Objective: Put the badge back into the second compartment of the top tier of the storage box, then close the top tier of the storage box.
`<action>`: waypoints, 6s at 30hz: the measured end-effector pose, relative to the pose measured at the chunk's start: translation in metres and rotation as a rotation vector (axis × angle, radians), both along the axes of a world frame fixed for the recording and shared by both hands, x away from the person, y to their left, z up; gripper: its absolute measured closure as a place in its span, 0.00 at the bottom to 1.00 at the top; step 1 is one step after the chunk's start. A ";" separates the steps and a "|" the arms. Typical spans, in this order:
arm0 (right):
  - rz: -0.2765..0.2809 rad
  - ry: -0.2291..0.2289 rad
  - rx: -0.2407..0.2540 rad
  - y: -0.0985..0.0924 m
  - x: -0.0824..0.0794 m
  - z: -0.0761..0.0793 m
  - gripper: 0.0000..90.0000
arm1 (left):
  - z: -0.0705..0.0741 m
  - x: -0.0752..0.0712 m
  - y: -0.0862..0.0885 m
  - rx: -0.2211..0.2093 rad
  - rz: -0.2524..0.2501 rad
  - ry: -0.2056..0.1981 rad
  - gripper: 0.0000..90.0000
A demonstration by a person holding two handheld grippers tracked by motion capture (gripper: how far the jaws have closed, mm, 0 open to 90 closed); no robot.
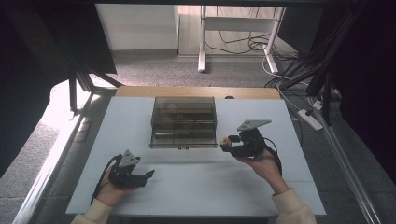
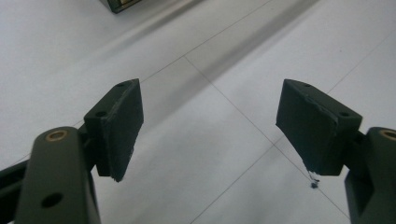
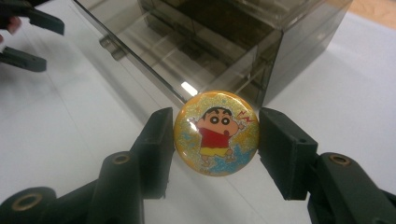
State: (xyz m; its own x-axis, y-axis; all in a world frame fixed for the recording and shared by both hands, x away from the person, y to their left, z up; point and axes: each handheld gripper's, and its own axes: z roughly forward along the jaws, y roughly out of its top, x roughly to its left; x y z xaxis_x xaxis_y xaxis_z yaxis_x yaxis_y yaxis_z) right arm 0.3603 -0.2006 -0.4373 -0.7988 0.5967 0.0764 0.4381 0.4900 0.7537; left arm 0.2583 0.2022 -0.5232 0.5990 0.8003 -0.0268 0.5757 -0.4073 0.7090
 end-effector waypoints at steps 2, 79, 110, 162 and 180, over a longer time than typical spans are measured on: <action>0.002 -0.009 0.015 0.000 -0.001 0.001 0.52 | 0.000 0.000 0.000 -0.001 0.000 0.000 0.26; 0.082 -0.009 -0.015 0.140 0.031 -0.001 0.32 | 0.000 0.001 0.006 -0.048 0.009 0.002 0.26; -0.023 -0.049 0.003 0.008 -0.027 -0.015 0.30 | 0.001 0.001 0.004 -0.047 0.013 0.003 0.26; -0.109 -0.020 0.016 -0.092 -0.054 -0.066 0.28 | 0.046 -0.004 -0.036 -0.166 -0.124 -0.099 0.33; -0.116 -0.003 0.036 -0.092 -0.055 -0.066 0.27 | 0.034 0.019 -0.063 -0.077 -0.082 -0.137 0.98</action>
State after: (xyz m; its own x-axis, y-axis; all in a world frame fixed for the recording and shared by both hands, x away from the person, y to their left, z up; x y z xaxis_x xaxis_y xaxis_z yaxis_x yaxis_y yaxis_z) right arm 0.3055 -0.2929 -0.5030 -0.7251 0.6818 0.0968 0.4878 0.4093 0.7711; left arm 0.2777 0.1395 -0.4891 0.6643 0.7475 0.0007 0.4386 -0.3905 0.8094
